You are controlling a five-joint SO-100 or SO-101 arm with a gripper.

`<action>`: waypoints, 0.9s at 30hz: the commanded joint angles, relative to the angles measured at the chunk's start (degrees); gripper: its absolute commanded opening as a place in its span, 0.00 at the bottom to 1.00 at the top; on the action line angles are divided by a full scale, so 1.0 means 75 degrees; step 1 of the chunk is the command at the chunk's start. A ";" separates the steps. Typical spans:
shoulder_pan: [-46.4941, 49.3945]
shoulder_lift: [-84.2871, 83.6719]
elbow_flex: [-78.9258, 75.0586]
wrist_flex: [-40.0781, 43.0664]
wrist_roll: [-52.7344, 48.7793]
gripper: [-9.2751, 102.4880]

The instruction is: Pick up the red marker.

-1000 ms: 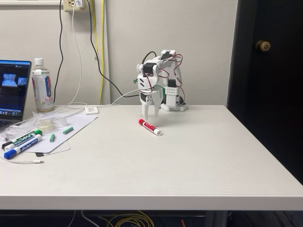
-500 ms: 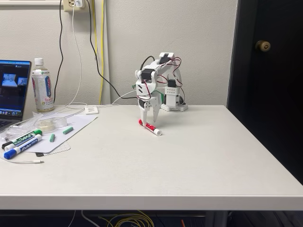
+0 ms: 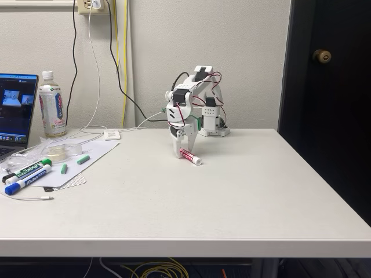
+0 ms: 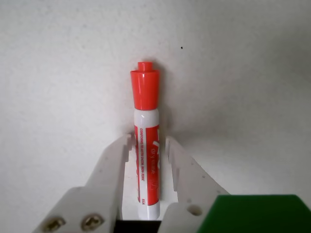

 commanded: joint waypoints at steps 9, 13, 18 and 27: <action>-0.0117 0.0117 -0.0188 0.0047 0.0012 0.11; -0.0188 0.0293 -0.0047 -0.0035 0.0047 0.10; -0.0305 0.2414 0.2637 -0.1992 -0.0187 0.10; -0.0680 0.4676 0.4336 -0.2438 -0.0281 0.10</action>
